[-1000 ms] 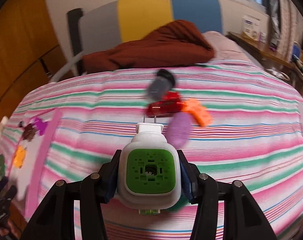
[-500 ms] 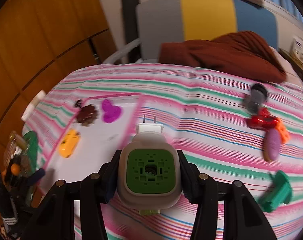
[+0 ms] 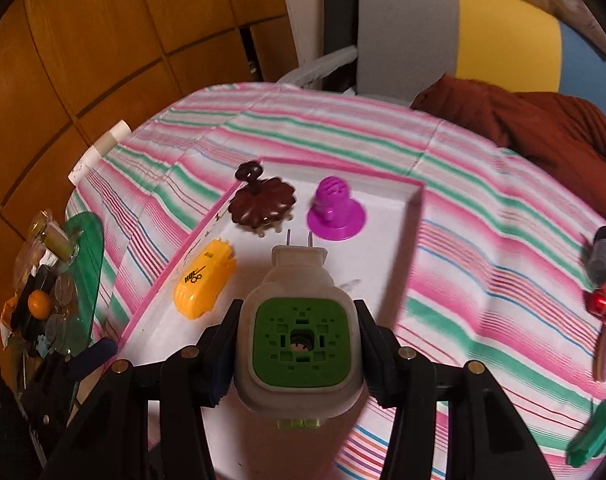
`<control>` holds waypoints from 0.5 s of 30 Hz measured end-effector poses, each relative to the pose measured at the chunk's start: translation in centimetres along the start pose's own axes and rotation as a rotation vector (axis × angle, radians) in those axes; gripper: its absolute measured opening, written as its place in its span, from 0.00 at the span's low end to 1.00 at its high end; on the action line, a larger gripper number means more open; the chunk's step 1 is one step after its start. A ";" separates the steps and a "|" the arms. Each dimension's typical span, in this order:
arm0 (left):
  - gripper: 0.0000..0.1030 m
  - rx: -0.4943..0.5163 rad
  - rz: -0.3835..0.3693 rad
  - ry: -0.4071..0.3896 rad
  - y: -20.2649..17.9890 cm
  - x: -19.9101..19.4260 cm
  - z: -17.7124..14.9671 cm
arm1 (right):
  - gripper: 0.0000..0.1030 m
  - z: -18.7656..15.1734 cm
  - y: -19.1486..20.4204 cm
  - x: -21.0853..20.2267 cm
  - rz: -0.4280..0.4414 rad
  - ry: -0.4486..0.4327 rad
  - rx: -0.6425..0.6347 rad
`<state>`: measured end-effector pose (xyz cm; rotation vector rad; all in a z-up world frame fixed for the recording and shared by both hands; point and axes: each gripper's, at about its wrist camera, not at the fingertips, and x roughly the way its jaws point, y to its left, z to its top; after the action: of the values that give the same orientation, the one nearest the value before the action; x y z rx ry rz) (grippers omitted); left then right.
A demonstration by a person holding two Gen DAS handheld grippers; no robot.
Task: Organize rigid objects
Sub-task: 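Carry the white plug-in device over the tray and lower it with the right gripper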
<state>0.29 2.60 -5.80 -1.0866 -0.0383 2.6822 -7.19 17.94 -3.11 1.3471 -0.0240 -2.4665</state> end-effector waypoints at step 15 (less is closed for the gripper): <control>0.97 -0.053 0.035 0.007 1.4 0.3 0.0 | 0.51 3.0 0.7 6.9 -0.037 0.128 0.070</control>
<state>-0.25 1.37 -6.15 -1.1228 -0.0905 2.7232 -12.90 14.79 -6.94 1.5461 -0.0566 -2.4246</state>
